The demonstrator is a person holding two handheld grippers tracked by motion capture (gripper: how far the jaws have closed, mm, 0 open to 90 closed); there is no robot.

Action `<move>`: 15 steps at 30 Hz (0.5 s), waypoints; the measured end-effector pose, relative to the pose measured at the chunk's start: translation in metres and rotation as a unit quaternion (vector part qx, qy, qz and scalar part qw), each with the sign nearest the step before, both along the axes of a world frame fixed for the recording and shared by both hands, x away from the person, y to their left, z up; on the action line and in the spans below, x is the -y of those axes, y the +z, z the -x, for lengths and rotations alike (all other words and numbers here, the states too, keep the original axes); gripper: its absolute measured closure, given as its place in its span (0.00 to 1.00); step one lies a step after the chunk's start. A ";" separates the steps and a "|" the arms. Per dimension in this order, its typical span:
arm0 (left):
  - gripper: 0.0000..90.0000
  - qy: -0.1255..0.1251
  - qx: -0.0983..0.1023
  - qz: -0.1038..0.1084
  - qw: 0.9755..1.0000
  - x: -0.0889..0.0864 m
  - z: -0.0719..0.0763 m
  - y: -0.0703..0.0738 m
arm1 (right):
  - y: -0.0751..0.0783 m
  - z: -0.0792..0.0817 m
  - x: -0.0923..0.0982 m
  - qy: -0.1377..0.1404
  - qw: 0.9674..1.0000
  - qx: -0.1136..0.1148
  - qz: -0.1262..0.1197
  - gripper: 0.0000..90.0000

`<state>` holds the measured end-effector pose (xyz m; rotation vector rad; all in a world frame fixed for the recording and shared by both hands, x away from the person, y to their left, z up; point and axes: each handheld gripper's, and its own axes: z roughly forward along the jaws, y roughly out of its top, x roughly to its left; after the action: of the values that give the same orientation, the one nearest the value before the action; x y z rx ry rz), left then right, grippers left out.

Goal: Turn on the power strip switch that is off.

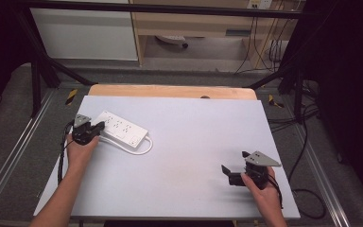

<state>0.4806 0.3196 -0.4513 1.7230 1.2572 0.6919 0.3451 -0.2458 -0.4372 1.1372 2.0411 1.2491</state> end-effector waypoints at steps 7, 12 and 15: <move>1.00 0.000 0.002 -0.005 1.000 0.000 0.000 0.000 | 0.000 0.000 0.000 0.000 1.000 0.000 0.000 0.03; 1.00 -0.001 0.001 0.000 1.000 0.000 0.000 -0.001 | 0.000 0.000 0.000 0.001 1.000 0.000 0.001 0.03; 1.00 -0.002 0.002 -0.009 1.000 0.000 0.000 0.000 | -0.001 0.000 0.000 0.001 1.000 -0.001 0.000 0.03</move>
<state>0.4805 0.3191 -0.4513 1.7376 1.2479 0.7068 0.3453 -0.2456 -0.4378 1.1373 2.0442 1.2487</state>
